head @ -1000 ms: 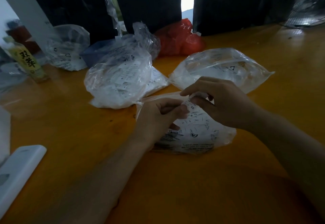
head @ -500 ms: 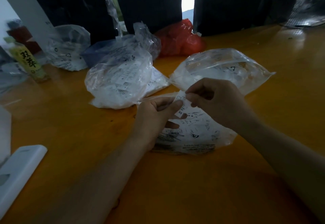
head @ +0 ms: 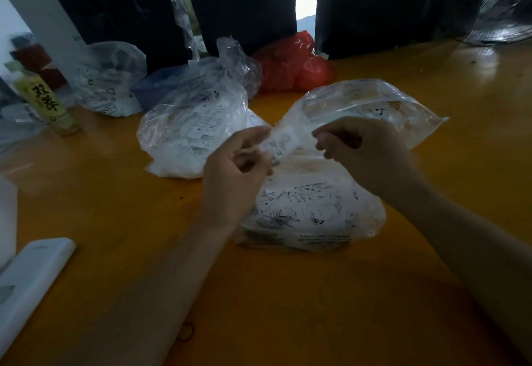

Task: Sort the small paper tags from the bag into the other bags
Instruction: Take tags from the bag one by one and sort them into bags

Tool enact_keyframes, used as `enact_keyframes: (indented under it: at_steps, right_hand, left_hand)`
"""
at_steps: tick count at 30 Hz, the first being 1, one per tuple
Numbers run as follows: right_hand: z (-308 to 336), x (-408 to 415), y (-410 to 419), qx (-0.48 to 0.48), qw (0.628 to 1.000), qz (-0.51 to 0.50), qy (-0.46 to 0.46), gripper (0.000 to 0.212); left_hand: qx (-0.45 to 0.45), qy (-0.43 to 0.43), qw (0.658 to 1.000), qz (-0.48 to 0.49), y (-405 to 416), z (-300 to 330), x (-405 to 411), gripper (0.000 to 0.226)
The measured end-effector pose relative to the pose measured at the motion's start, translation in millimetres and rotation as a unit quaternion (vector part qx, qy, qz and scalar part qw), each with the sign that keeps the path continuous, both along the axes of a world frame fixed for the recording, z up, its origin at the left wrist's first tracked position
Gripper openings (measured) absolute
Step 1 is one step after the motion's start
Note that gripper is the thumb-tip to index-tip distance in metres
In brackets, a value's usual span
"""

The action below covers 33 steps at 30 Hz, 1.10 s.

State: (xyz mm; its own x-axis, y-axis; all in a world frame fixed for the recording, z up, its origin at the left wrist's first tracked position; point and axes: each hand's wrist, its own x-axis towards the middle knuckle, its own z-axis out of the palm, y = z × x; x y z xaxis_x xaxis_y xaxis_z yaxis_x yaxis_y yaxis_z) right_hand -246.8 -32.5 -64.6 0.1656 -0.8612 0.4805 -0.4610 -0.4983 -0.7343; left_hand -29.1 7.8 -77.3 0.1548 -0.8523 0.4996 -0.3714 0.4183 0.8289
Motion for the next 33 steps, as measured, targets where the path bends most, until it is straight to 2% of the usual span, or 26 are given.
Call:
enact_keyframes:
  at_steps: [3, 5, 7, 9, 11, 13, 14, 17, 21, 23, 25, 29, 33]
  right_hand:
    - [0.6, -8.9, -13.0, -0.022, 0.997, -0.071, -0.013, 0.014]
    - [-1.6, -14.2, -20.8, -0.027, 0.994, -0.104, 0.007, 0.015]
    - [-5.3, -17.0, -26.0, -0.027, 0.993, -0.113, 0.02, 0.014]
    - [-8.7, -18.1, -27.7, -0.031, 0.992, -0.116, 0.033, 0.014]
    - [-10.6, -19.2, -29.0, -0.035, 0.992, -0.115, 0.042, 0.015]
    - [-12.6, -20.5, -30.7, -0.03, 0.992, -0.114, 0.052, 0.016]
    - [-13.8, -21.0, -31.8, -0.025, 0.991, -0.115, 0.06, 0.017]
    - [-18.5, -24.6, -37.6, -0.003, 0.985, -0.124, 0.118, 0.021]
    - [-23.6, -30.9, -48.5, 0.069, 0.942, -0.154, 0.289, 0.037]
    - [-26.4, -32.1, -50.6, 0.106, 0.925, -0.141, 0.336, 0.041]
    - [-28.5, -32.3, -51.9, 0.108, 0.923, -0.134, 0.345, 0.039]
    - [-27.3, -31.5, -53.1, 0.047, 0.928, -0.174, 0.325, 0.025]
    - [-25.0, -33.8, -52.5, 0.008, 0.945, -0.199, 0.261, 0.018]
  left_hand:
    - [-0.104, -0.127, 0.973, 0.162, -6.6, 13.6, 30.0, 0.026]
    - [-0.107, -0.157, 0.947, 0.26, -13.6, 21.1, 53.7, 0.025]
    - [-0.049, -0.194, 0.932, 0.301, -23.4, 22.7, 72.6, 0.028]
    - [0.06, -0.267, 0.923, 0.27, -35.2, 17.5, 79.6, 0.033]
    - [0.178, -0.357, 0.88, 0.259, -46.0, 9.6, 77.0, 0.043]
    - [0.214, -0.397, 0.846, 0.284, -50.8, 4.0, 74.6, 0.052]
    - [0.205, -0.396, 0.847, 0.291, -51.7, 2.4, 74.7, 0.056]
    - [0.163, -0.361, 0.88, 0.263, -51.9, 0.3, 72.8, 0.069]
    - [0.121, -0.352, 0.899, 0.229, -50.4, -3.9, 67.8, 0.07]
    - [0.098, -0.354, 0.902, 0.227, -48.6, -6.6, 66.6, 0.07]
    - [0.089, -0.367, 0.899, 0.222, -46.7, -8.2, 66.7, 0.069]
    - [0.058, -0.373, 0.894, 0.24, -41.0, -7.1, 63.1, 0.066]
    - [-0.047, -0.346, 0.901, 0.257, -28.1, -3.4, 46.9, 0.055]
